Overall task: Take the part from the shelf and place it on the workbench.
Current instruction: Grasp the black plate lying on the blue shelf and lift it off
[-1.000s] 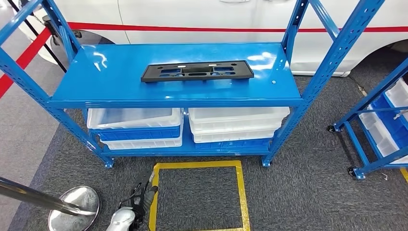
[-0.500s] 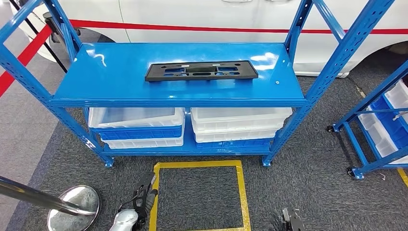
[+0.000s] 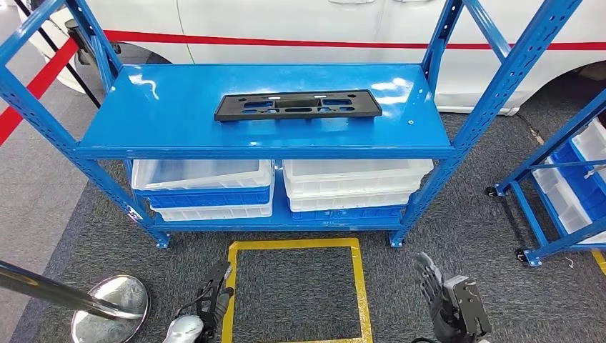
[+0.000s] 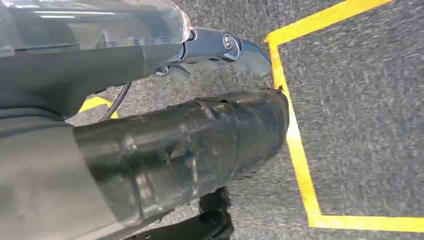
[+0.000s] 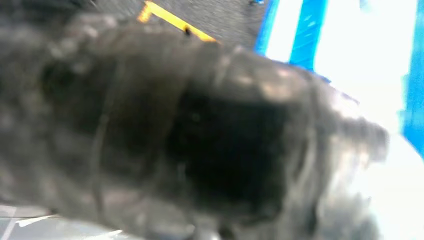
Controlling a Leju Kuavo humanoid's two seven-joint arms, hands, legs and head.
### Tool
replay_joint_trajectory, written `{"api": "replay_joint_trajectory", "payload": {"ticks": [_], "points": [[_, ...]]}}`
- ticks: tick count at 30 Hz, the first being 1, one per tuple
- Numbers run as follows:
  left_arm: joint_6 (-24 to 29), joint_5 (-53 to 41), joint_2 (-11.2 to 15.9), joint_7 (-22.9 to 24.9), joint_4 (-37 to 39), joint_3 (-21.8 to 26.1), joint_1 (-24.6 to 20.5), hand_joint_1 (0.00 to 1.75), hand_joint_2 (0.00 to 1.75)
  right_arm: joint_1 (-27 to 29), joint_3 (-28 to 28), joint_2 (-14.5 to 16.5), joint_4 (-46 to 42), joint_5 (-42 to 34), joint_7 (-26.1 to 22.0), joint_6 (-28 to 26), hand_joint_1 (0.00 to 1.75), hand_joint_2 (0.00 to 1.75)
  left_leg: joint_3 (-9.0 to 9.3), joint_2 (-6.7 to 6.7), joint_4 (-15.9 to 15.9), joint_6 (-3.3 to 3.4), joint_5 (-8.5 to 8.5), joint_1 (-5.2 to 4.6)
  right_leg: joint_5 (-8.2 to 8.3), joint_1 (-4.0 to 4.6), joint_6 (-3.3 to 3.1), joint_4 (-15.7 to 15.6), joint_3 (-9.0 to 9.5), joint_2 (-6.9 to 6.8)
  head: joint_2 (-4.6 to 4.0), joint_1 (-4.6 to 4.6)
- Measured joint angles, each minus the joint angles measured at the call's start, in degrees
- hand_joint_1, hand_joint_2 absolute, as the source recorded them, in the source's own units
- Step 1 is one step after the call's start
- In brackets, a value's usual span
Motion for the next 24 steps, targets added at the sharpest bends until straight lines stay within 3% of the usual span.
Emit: {"api": "replay_joint_trajectory", "payload": {"ticks": [11, 24], "points": [[-5.0, -0.9, 1.0, 2.7, 1.1, 0.0, 0.7, 0.00, 0.00, -10.4, 7.9, -4.5, -13.0, 7.7, 3.3, -0.8, 0.00, 0.00, -0.02, -0.01, 0.0, 0.06, 0.10, 0.00, 0.05, 0.01, 0.06, 0.0, 0.00, -0.02, 0.00, 0.00], [-7.6, 0.8, 1.8, 8.8, 2.2, 0.4, 1.0, 0.00, 0.00, -29.3, 20.4, -5.3, -13.2, 20.0, 9.4, -4.0, 0.00, 0.00, -0.02, -0.02, 0.0, 0.03, 0.14, 0.00, 0.06, 0.01, 0.07, 0.1, -0.01, -0.02, 0.00, 0.00]]}}
